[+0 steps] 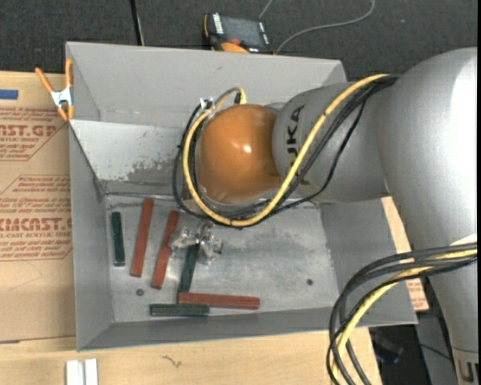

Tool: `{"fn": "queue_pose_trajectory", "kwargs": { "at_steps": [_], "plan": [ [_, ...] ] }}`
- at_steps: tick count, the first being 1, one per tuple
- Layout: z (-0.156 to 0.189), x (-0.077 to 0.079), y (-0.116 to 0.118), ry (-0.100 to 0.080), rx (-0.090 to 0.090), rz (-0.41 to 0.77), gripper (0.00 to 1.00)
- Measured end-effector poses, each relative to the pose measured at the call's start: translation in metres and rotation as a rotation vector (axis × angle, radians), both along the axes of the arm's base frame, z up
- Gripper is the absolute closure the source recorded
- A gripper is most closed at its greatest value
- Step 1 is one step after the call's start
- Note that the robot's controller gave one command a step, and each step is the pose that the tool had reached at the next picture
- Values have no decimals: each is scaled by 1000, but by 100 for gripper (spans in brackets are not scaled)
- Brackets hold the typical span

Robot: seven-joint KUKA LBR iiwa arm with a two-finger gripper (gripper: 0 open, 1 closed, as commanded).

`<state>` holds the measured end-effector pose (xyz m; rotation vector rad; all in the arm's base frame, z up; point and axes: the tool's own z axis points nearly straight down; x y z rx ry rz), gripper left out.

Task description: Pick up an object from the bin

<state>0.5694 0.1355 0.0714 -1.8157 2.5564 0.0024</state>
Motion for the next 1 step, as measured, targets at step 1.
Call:
{"fn": "queue_pose_trajectory", "kwargs": {
  "at_steps": [1],
  "plan": [
    [140,7,26,-3,-2,467,100]
  ]
}}
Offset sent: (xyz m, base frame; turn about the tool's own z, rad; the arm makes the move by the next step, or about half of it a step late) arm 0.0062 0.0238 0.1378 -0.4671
